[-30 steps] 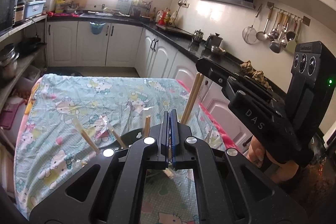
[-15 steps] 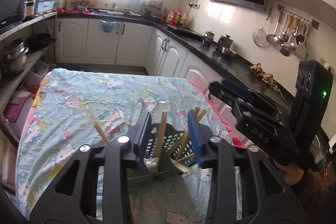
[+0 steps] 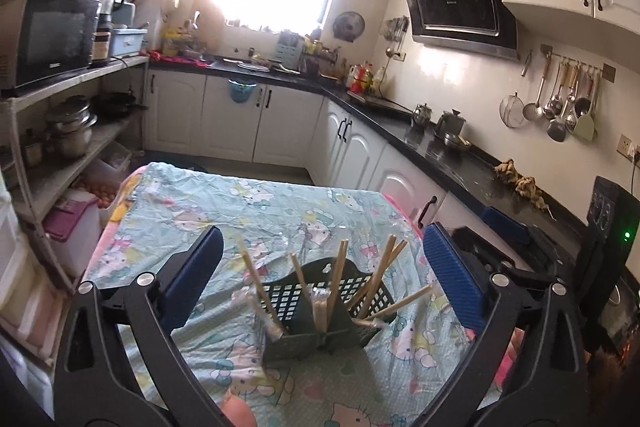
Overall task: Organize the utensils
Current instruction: 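Withdraw both open tools back from the basket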
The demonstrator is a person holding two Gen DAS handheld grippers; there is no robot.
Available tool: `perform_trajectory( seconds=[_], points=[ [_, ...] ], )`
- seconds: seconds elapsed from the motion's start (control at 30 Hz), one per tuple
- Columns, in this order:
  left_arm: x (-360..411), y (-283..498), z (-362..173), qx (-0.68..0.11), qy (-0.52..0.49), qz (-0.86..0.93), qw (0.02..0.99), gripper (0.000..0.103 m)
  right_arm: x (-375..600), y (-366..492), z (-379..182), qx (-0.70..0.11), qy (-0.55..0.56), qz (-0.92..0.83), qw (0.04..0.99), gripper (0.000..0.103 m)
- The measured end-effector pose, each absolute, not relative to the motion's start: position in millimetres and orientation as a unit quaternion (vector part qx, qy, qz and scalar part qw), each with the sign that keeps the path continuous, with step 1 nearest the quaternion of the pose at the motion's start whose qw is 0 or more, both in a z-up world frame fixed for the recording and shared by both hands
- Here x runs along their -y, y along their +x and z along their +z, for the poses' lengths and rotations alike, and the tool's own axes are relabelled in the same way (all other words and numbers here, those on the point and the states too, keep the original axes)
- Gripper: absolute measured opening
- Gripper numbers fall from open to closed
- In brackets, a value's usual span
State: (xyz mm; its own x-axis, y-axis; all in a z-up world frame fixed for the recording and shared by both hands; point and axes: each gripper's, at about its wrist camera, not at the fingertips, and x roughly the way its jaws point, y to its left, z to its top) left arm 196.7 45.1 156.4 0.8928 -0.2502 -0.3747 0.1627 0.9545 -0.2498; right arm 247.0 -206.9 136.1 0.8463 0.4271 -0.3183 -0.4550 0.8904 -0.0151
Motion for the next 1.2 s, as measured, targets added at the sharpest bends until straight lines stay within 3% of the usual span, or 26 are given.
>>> perform_trajectory(
  seconds=[0.33, 0.97, 1.2],
  points=[
    [-58, 157, 139, -0.208, -0.111, -0.065, 0.97, 0.092, 213, 207, 127, -0.149, -0.041, 0.228, 0.961, 0.096],
    [-60, 111, 52, -0.264, -0.077, -0.004, 0.961, 0.092, 209, 160, 41, -0.213, -0.059, 0.21, 0.952, 0.096],
    [-53, 97, 29, -0.254, -0.076, -0.004, 0.964, 0.092, 212, 140, 13, -0.187, -0.079, 0.173, 0.964, 0.096]
  ],
)
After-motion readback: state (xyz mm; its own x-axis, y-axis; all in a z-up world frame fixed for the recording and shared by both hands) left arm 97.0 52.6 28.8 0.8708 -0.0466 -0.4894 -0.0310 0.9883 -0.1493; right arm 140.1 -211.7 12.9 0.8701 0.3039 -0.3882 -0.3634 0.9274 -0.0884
